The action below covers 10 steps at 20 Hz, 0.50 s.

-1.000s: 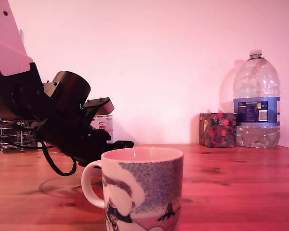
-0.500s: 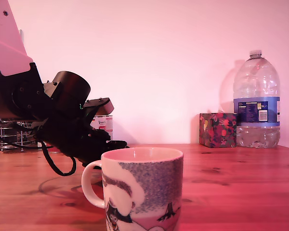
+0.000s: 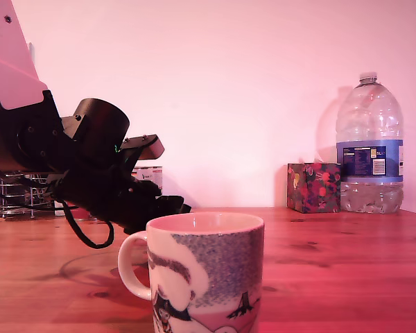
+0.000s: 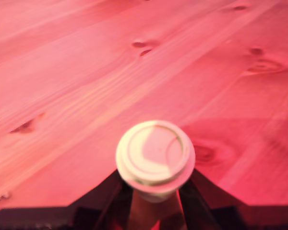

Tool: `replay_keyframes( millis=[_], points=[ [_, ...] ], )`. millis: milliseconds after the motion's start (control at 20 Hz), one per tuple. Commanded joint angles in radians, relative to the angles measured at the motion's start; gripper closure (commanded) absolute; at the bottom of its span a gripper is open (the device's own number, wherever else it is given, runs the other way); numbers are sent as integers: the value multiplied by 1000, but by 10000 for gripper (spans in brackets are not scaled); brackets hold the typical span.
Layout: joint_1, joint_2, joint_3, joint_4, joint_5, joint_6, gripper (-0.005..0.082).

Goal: Pick up the coffee capsules from the table one by one and drop them inside the nearest coffee cup

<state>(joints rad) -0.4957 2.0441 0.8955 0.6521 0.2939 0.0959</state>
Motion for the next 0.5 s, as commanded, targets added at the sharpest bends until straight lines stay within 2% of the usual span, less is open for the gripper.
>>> replay_keyframes(
  millis=[0,150,250,450],
  points=[
    [-2,-44,-11,0,16,-2,663],
    [-2,-122,-47,-1,21,-1,663],
    [-4,-184,-91,3,48,0,662],
    [-20,-352,-206,-7,68,-2,662]
  ],
)
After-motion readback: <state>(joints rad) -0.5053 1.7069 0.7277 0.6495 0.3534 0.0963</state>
